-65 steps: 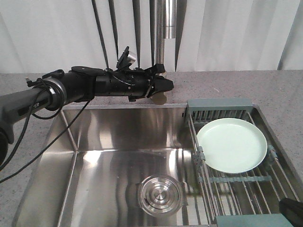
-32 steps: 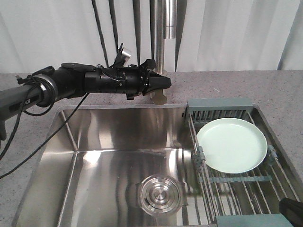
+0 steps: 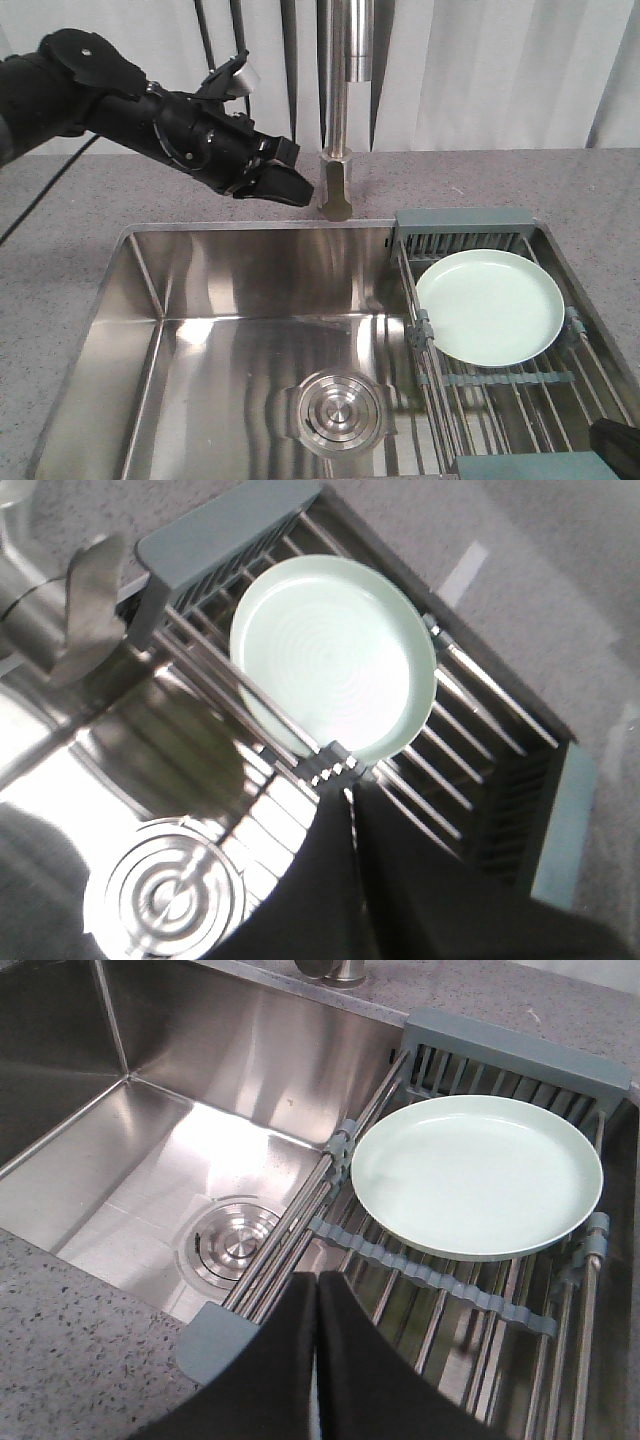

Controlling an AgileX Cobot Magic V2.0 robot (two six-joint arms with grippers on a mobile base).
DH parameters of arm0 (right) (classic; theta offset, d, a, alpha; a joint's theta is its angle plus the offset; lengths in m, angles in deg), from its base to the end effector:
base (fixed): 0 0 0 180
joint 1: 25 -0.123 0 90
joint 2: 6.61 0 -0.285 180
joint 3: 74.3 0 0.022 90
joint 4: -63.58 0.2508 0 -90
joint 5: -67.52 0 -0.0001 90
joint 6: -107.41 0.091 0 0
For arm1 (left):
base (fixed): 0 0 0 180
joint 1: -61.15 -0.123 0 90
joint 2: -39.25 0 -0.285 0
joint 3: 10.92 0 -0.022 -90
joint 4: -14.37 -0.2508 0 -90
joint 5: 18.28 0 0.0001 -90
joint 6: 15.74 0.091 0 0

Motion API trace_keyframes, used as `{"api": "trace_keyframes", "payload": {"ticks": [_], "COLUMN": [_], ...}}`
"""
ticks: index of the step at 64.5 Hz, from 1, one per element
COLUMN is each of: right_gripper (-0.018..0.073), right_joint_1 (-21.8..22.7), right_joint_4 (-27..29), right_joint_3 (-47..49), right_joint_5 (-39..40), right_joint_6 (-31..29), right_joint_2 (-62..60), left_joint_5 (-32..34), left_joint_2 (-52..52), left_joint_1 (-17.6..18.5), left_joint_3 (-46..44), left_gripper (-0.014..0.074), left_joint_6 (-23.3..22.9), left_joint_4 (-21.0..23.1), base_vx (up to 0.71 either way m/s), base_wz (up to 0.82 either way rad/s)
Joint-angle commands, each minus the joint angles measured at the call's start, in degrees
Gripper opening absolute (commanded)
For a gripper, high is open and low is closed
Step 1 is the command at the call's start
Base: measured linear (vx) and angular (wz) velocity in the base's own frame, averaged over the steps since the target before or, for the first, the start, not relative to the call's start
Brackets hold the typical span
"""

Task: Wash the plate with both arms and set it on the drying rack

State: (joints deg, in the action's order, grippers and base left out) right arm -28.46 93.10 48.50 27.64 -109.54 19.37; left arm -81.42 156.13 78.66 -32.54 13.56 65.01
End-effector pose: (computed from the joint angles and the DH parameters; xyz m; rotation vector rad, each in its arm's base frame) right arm 0.0637 0.0327 0.2573 -0.4946 1.9994 0.2262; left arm 0.3785 -0.1853 0.3211 0.6785 2.3955 -1.0879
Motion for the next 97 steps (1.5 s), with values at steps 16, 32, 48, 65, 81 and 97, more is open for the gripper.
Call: {"api": "trace_keyframes", "payload": {"ticks": [16,32,48,65,81,97], "right_gripper": [-0.0004,-0.0004,-0.0004,-0.0004,-0.0004,-0.0004], "right_joint_1": [0.17,0.17,0.17,0.17,0.17,0.17], "right_joint_4": [0.65,0.65,0.88,0.88,0.88,0.88], "right_joint_3": [1.44,1.44,1.44,1.44,1.44,1.44], "right_joint_5": [3.21,3.42,2.44,2.44,2.44,2.44], "right_joint_6": [-0.60,-0.60,-0.60,-0.60,-0.60,-0.60], "right_joint_2": [0.41,0.41,0.41,0.41,0.41,0.41], "left_joint_5": [5.77,14.78,26.30,25.22,24.28,24.28], "left_joint_2": [-26.14,-48.59,-67.14,-75.73,-76.23,-76.23], "left_joint_1": [-0.07,-0.07,-0.07,-0.07,-0.07,-0.07], "left_joint_3": [21.45,44.78,58.34,61.00,61.00,61.00], "left_gripper": [-0.0006,-0.0006,-0.0006,-0.0006,-0.0006,-0.0006], "left_joint_6": [-0.83,-0.77,-0.95,-0.89,-0.89,-0.89], "left_joint_4": [-6.95,-12.52,-12.50,-12.49,-12.50,-12.50], "base_vx": [0.00,0.00,0.00,0.00,0.00,0.00], "base_wz": [0.00,0.00,0.00,0.00,0.00,0.00]}}
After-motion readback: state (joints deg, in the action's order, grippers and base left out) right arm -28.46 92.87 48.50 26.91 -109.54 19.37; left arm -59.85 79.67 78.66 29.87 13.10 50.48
